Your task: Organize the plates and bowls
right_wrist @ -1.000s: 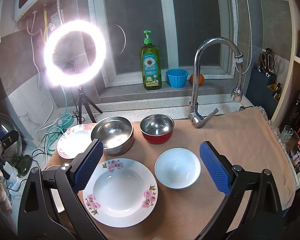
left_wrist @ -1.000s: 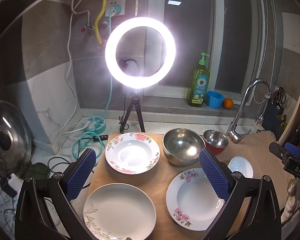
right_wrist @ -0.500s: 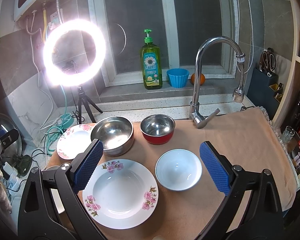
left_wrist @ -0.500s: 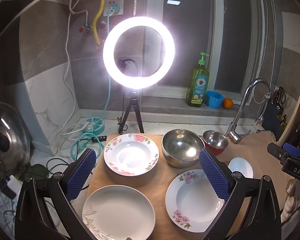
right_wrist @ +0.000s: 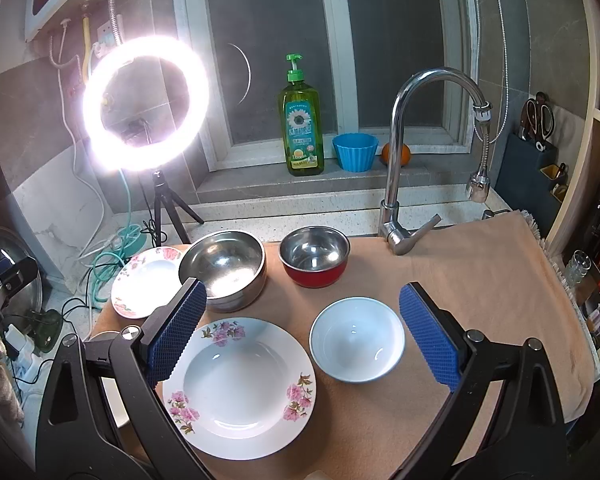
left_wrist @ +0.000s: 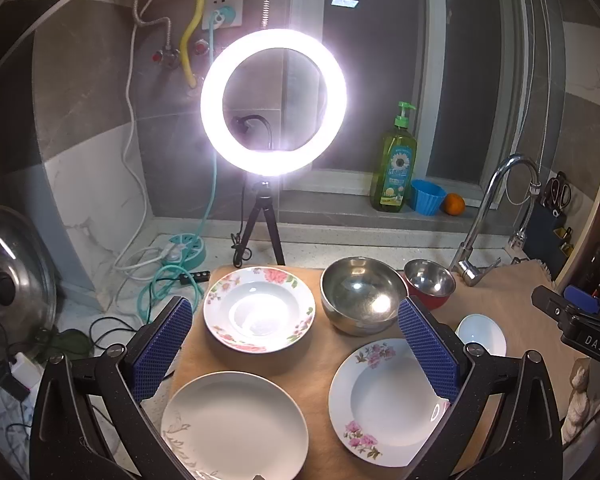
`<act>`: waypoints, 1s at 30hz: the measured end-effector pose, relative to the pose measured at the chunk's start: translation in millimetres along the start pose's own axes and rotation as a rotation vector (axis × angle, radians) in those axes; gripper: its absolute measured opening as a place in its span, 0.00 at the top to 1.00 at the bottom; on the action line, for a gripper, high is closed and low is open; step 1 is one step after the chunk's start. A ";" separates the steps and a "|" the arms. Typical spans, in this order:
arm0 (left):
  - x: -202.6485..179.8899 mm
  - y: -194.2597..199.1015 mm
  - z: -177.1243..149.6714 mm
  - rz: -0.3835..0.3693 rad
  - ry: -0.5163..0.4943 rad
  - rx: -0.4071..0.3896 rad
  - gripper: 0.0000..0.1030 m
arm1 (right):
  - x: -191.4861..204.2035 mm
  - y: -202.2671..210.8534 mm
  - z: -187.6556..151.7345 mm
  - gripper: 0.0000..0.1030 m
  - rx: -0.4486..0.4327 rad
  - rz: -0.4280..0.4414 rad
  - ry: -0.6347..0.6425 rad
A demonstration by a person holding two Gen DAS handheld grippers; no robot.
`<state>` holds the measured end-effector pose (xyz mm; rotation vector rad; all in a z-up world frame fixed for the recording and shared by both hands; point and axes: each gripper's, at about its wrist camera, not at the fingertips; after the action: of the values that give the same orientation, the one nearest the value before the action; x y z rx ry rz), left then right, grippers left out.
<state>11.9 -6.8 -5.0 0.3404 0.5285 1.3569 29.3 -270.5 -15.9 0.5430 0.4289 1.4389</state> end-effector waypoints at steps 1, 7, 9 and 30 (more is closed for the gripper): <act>-0.2 0.2 -0.3 0.003 -0.002 0.002 0.01 | -0.1 -0.2 -0.1 0.04 0.001 0.000 0.000; 0.1 -3.9 -2.2 0.004 -0.014 0.008 0.01 | 4.3 -2.7 -3.6 0.04 0.013 -0.002 0.008; 1.2 -6.0 -3.2 0.002 -0.014 0.029 0.01 | 2.9 -6.5 -5.7 0.04 0.019 -0.001 0.010; 9.1 -47.5 -35.9 -0.061 -0.009 0.245 0.15 | -15.6 -36.0 -29.4 0.15 0.145 0.028 0.023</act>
<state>32.9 -9.4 -61.3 0.5262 0.6946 1.2326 39.8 -285.0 -61.5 0.6512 0.5487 1.4498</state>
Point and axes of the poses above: each gripper's, at about its wrist camera, not at the fingertips, and y roughly against the way its jaws point, x to its left, z to its top, and after that the axes turned 10 degrees about -z, right-handed
